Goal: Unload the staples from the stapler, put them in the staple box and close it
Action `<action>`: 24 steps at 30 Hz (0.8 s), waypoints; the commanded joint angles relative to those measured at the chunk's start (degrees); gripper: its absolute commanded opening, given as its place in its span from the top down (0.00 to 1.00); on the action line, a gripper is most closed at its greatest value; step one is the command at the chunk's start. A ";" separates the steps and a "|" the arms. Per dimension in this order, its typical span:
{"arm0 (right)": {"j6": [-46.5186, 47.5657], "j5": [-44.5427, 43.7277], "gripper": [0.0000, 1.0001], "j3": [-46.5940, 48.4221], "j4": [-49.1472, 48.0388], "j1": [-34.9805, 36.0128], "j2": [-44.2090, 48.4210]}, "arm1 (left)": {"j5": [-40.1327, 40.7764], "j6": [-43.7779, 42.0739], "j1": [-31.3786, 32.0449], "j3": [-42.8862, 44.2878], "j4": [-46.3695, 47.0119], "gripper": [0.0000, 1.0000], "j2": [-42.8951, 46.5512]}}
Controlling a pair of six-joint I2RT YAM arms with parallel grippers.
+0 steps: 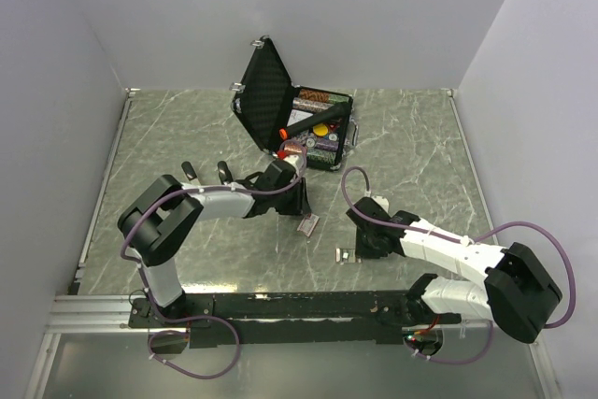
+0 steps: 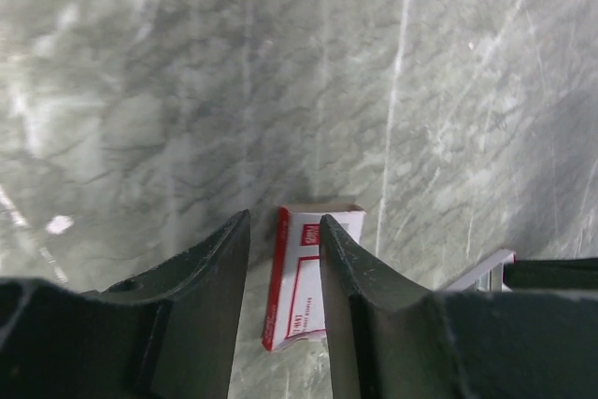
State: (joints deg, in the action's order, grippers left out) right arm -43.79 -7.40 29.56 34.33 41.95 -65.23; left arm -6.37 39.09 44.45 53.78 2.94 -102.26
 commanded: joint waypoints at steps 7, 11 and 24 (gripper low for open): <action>0.11 -2.79 1.00 0.50 1.09 -0.12 1.86 | -5.40 -5.42 2.84 -2.01 2.33 0.59 -1.28; -0.24 -4.46 1.00 1.11 3.29 -0.12 3.27 | -7.07 -7.18 3.80 -3.59 3.30 0.59 -0.66; -0.86 -4.64 1.00 0.50 5.49 -0.21 6.43 | -17.44 -16.24 10.48 -8.51 9.00 0.60 2.15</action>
State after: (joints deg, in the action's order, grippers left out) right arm -43.66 -10.85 29.65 38.02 41.95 -61.10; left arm -18.39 27.38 52.53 47.72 11.75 -100.90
